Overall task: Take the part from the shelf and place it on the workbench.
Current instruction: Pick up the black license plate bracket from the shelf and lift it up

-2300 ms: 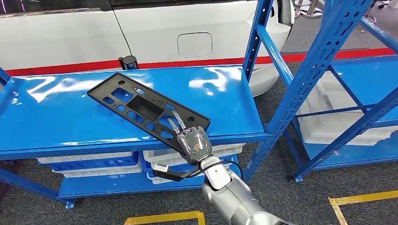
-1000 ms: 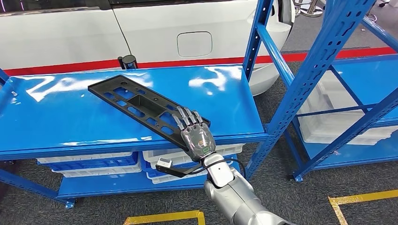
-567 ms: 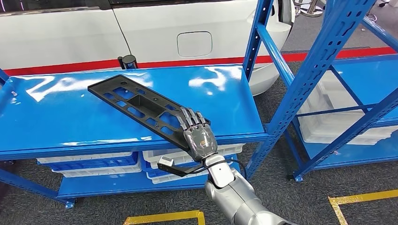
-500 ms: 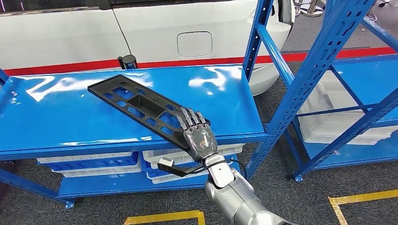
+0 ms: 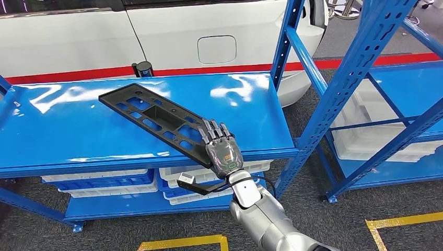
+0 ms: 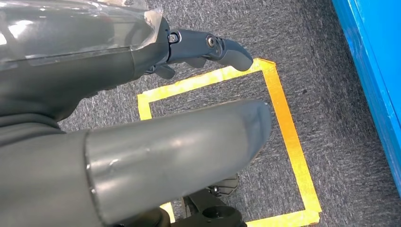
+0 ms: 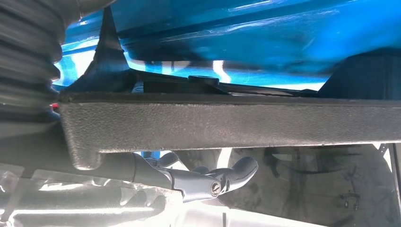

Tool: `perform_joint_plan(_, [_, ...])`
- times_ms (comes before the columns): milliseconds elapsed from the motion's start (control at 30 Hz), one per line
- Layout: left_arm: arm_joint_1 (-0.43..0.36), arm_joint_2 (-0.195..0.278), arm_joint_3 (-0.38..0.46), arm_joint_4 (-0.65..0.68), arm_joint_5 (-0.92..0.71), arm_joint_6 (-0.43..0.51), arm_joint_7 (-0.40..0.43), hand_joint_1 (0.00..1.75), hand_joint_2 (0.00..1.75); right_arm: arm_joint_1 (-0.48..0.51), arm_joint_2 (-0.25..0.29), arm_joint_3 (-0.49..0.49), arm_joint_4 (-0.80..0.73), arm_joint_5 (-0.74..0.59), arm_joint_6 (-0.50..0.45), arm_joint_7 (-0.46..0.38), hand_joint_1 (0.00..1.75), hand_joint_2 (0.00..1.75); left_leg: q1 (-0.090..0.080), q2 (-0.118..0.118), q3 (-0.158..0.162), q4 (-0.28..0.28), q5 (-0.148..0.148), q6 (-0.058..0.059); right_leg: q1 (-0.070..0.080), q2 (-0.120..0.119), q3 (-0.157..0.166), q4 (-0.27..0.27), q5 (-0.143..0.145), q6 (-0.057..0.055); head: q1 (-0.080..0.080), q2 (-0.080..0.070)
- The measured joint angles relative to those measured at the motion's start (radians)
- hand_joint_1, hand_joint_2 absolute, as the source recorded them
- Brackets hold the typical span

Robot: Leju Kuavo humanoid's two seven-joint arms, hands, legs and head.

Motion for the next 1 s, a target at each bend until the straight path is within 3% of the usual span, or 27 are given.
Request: perform_joint_plan(1000, [0.004, -0.002, 0.01, 0.0, -0.012, -0.001, -0.005, 0.0, 0.0, -0.011, 0.007, -0.008, 0.009, -0.02, 0.005, -0.028, 0.0, 1.75, 0.001, 0.0, 0.0, 0.0, 0.0, 0.0, 0.0, 0.0, 0.0, 0.0, 0.0, 0.0, 0.0, 0.0])
